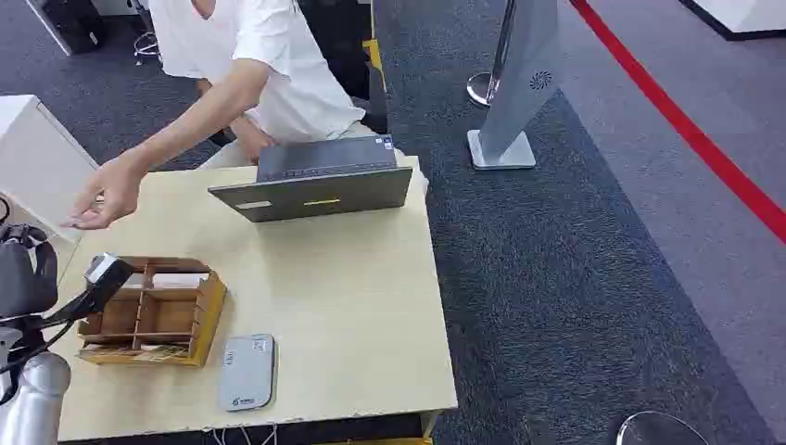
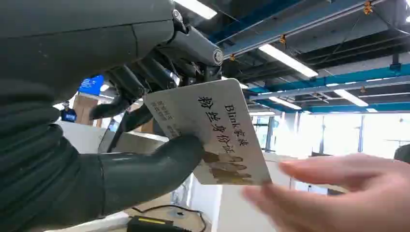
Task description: Pass the card to the sensor for recognition and then transmit it.
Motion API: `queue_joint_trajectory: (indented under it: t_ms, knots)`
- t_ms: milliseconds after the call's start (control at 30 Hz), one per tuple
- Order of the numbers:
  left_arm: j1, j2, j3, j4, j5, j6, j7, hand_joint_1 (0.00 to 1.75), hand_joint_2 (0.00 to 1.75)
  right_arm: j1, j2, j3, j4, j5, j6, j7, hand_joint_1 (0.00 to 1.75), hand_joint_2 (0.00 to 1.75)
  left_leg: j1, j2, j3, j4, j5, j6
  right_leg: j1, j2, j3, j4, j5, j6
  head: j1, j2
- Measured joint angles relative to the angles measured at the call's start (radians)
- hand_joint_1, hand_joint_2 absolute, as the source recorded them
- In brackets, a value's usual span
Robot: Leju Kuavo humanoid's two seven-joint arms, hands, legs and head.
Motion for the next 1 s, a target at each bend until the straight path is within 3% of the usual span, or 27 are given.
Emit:
queue_joint_trajectory:
  t_ms: [333,567,767,1000]
  knots:
    - [0.005,0.0,-0.008,-0.019,0.001,0.0,0.0,1.75,1.75,0.0,0.0,0.0,0.0,-0.003,0.0,0.0,0.0,1.75,0.0,0.0,0.0,0.0,0.0,0.0,0.0,0.0,0.0,0.0,0.0,0.0,0.0,0.0]
    - [0.025,-0.008,-0.027,-0.033,-0.04,-0.037,0.028,1.75,1.75,0.006,-0.001,0.0,0.0,-0.018,0.004,0.0,0.0,1.75,0.0,0.0,0.0,0.0,0.0,0.0,0.0,0.0,0.0,0.0,0.0,0.0,0.0,0.0]
    - [0.084,-0.04,-0.107,-0.133,-0.104,-0.092,0.056,1.75,1.75,0.02,-0.002,0.0,0.0,-0.034,0.007,-0.008,0.0,1.75,0.0,0.0,0.0,0.0,0.0,0.0,0.0,0.0,0.0,0.0,0.0,0.0,0.0,0.0]
    - [0.173,-0.069,-0.259,-0.319,-0.149,-0.136,0.069,1.75,1.75,0.027,-0.002,0.0,0.0,-0.039,0.0,-0.015,0.0,1.75,-0.001,0.0,-0.001,0.0,0.0,0.0,0.0,0.0,-0.001,-0.001,0.0,0.0,0.0,0.0]
